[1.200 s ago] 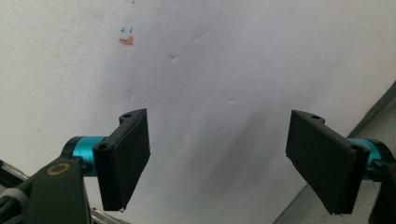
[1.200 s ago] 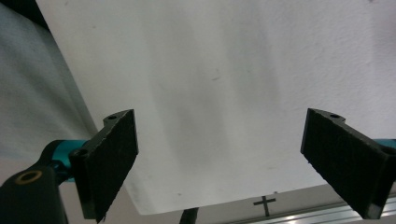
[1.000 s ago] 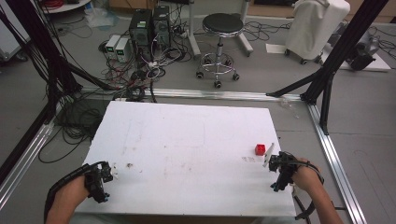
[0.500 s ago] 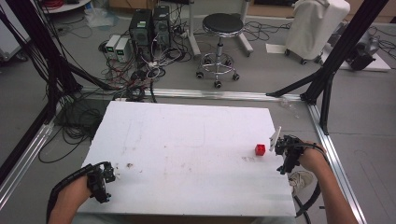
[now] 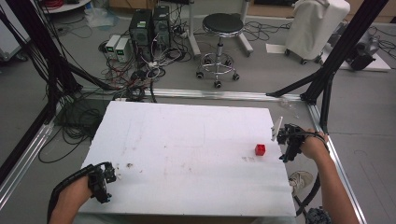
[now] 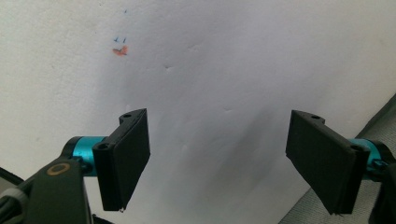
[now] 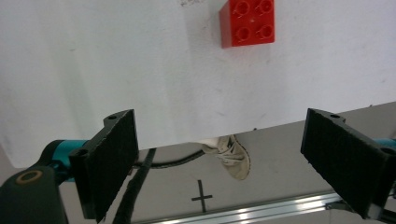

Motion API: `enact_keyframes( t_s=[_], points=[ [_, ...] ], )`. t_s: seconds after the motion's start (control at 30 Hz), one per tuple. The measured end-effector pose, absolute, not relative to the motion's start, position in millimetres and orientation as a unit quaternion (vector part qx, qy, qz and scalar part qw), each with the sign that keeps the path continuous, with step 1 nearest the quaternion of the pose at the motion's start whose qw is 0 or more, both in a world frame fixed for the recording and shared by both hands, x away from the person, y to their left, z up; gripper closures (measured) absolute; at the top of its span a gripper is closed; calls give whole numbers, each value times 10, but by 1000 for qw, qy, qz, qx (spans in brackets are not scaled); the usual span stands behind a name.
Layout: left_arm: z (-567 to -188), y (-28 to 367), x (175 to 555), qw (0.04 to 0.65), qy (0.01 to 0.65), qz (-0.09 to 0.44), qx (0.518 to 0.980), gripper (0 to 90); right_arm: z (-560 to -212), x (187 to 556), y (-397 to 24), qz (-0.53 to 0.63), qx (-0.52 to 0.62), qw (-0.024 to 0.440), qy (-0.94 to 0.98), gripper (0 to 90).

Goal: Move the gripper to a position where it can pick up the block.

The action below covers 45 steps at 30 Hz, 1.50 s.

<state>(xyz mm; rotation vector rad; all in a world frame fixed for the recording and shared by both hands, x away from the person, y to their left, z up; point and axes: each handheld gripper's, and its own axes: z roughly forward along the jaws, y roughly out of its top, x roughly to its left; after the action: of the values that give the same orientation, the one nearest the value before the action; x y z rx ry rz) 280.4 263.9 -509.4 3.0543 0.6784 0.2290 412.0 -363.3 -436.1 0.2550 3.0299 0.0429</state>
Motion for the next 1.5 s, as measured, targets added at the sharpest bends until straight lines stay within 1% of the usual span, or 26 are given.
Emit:
enact_keyframes(
  t_s=[0.33, 0.63, 1.5],
  points=[
    [-5087, 2662, 2801, 0, 223, 74, 972, 220, -4396, 4314, -3498, 12, 58, 46, 997, 104],
    [-5092, 2674, 2793, 1, 227, 71, 971, 220, -4566, 4483, -3336, 11, 43, 37, 998, 104],
    [-5122, 2710, 2794, 2, 232, 66, 970, 220, -5066, 4591, -3143, -1, 18, 1, 1000, 105]
  ],
)
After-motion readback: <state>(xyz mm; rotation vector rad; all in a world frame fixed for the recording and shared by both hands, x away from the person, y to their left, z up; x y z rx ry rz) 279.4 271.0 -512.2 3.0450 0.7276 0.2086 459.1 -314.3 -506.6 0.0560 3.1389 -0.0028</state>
